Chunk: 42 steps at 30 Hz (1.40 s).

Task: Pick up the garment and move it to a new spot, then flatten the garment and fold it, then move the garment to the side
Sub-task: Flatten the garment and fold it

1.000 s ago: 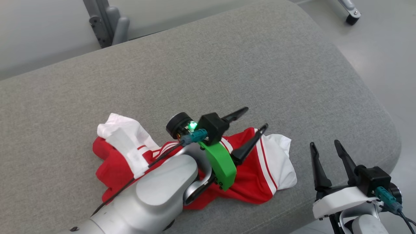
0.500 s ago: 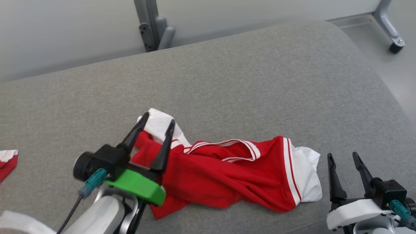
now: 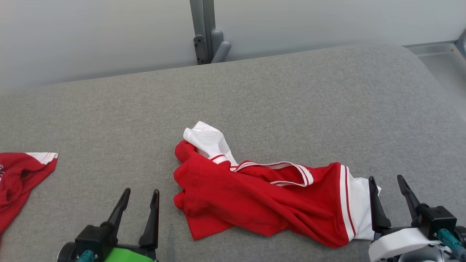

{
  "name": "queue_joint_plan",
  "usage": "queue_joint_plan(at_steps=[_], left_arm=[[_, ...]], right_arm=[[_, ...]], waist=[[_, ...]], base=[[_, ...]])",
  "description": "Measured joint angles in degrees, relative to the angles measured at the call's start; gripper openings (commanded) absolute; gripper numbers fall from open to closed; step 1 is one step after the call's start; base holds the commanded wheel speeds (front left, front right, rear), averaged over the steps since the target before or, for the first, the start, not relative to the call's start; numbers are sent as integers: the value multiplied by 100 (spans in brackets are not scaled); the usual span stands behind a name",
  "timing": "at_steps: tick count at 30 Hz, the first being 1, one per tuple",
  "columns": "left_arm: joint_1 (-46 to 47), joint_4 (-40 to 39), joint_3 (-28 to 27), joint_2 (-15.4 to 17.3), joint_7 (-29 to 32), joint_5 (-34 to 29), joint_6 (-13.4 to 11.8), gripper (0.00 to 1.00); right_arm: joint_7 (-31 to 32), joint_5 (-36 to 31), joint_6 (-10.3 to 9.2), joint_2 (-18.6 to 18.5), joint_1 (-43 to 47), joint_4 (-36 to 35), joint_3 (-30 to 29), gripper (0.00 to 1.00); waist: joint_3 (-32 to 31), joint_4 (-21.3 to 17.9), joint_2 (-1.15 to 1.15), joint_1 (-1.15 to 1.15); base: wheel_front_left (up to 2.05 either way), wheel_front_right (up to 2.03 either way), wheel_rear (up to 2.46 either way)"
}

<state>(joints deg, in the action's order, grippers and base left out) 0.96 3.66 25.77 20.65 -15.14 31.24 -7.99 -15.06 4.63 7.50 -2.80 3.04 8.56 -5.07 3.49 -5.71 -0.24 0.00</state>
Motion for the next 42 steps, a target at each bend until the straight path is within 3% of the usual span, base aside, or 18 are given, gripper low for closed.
queue_joint_plan(at_steps=[8,11,17,24,34,38,42], left_arm=[[-700,238,-624,-453,1,-697,575,100],[-963,423,-1010,-790,1,-988,927,100],[-1100,611,-1466,-1190,1,-1329,1279,100],[-1127,721,-1758,-1383,1,-1537,1456,100],[-1130,753,-1861,-1547,1,-1674,1523,100],[-1127,825,-1808,-1614,1,-1596,1532,100],[-992,991,-1372,-1623,1,-1371,1534,100]], right_arm=[[0,-91,0,-2,152,-5,-131,100],[0,-172,0,0,277,26,-236,100],[0,-246,0,0,314,42,-307,100],[0,-271,0,0,313,55,-260,100],[0,-268,0,-1,314,55,-240,100],[0,-257,0,-1,314,54,-211,100],[0,-245,0,-1,312,52,-182,100]], waist=[[-160,218,0,0],[-233,379,0,0],[-310,567,0,0],[-344,571,0,0],[-370,495,0,0],[-366,450,0,0],[-333,398,0,0]], base=[[0,0,0],[0,0,0],[0,0,0],[0,0,0],[0,0,0],[0,0,0],[0,0,0]])
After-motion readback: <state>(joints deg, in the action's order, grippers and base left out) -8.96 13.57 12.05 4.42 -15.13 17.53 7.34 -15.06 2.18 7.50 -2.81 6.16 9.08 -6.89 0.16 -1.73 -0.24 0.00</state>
